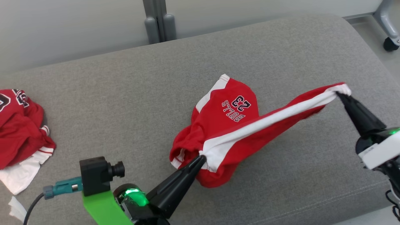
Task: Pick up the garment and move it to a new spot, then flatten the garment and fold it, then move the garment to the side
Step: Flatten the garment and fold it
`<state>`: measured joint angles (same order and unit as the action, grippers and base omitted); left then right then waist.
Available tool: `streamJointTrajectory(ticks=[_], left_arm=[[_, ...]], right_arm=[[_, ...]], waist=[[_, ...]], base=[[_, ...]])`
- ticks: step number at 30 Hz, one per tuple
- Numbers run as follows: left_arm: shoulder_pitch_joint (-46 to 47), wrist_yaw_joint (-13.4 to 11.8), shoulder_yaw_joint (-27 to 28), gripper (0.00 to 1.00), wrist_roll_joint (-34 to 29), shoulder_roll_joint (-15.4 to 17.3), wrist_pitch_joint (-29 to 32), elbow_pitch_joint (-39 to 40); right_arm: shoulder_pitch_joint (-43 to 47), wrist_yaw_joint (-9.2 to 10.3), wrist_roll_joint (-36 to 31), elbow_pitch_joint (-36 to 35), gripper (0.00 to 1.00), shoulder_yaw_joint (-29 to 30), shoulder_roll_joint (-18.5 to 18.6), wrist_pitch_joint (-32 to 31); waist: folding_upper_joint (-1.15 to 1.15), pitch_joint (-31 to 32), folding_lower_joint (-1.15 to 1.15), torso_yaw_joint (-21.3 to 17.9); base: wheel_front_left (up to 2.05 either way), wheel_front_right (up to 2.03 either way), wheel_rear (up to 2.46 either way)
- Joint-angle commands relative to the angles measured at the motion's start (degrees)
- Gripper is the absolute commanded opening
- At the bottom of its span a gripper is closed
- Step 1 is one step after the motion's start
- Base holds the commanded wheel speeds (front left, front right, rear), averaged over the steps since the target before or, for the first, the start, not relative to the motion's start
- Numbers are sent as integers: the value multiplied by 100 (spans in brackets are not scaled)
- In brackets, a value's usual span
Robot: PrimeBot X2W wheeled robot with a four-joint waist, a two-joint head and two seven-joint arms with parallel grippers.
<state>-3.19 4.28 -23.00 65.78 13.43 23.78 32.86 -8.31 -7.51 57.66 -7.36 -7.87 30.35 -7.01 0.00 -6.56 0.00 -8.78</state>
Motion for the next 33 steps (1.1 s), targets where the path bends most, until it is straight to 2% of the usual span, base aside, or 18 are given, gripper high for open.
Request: streamJointTrajectory(ticks=[1,6,9,11,13,16,17,19,21,24,26,30,33], left_arm=[[50,-46,16,0,93,44,73,220],[398,-287,35,0,153,-7,283,1005],[828,-462,142,0,29,9,442,1208],[1332,-572,288,0,-113,87,584,1159],[1931,-698,471,0,-228,127,744,915],[2994,-826,667,0,-455,161,932,243],[3423,-853,723,0,-549,127,967,-98],[4232,-833,745,0,-861,72,908,-849],[4983,-711,693,0,-1163,-41,724,-1691],[6104,-504,675,0,-1736,-145,199,-2978],[6723,-392,729,0,-1945,-350,-316,-3779],[7632,18,735,0,-2425,-579,-1630,-5094],[7955,212,549,0,-2651,-615,-2351,-5819]], right_arm=[[134,2,187,-357,0,253,45,-94],[394,2,823,-1651,0,1064,-7,-469],[362,2,1066,-2100,0,1376,-90,-707],[88,2,1082,-2146,0,1532,-141,-880],[-425,2,823,-1949,0,1508,-189,-1110],[-1465,2,397,-1296,0,1274,-578,-1490],[-1934,2,214,-1005,0,1187,-815,-1627],[-2805,2,-288,-350,0,1113,-1272,-1834],[-3684,2,-911,363,0,1115,-1769,-1807],[-4961,2,-1953,1465,0,1296,-2376,-1340],[-5693,2,-2335,2159,0,1562,-2617,-860],[-6579,2,-3026,3144,0,1461,-2743,175],[-6730,2,-2834,3623,0,1128,-2745,736]], waist=[[0,-10,0,-115],[0,-142,0,-229],[0,-276,0,-229],[0,-409,0,-228],[0,-575,0,-273],[0,-862,0,-267],[0,-991,0,-244],[0,-1222,0,-202],[0,-1379,0,-187],[0,-1639,0,-237],[0,-1808,0,-266],[0,-2017,0,-279],[0,-2144,0,-282]], base=[[0,0,0],[0,0,0],[0,0,0],[0,0,0],[0,0,0],[0,0,0],[0,0,0],[0,0,0],[0,0,0],[0,0,0],[0,0,0],[0,0,0],[0,0,0]])
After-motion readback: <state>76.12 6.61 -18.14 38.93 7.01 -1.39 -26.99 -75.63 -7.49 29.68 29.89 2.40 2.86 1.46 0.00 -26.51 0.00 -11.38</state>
